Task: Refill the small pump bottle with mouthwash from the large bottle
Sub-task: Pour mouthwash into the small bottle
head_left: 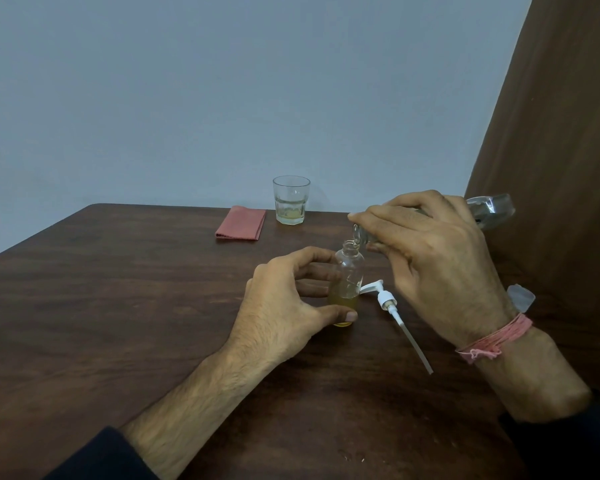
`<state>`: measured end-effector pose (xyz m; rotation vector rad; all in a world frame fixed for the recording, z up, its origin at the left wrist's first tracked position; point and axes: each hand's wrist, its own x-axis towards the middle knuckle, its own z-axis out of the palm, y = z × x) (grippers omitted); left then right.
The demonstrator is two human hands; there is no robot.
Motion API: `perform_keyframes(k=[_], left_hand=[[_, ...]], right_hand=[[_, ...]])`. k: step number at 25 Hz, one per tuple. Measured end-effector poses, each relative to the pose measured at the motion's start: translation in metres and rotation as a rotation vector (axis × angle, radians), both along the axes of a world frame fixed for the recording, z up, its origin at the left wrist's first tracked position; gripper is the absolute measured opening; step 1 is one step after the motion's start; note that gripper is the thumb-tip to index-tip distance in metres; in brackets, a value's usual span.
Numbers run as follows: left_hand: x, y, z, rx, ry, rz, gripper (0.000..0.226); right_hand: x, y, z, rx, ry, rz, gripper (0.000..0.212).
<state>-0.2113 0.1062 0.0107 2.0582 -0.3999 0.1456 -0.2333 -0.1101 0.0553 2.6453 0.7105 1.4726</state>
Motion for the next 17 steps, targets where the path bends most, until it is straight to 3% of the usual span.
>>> perform_keyframes(k=[17], left_hand=[[-0.0015,-0.0006,0.0025,0.020,0.011,0.005,0.068]], right_hand=[[-0.0016,-0.0008,0.0021,0.002,0.021,0.008,0.052]])
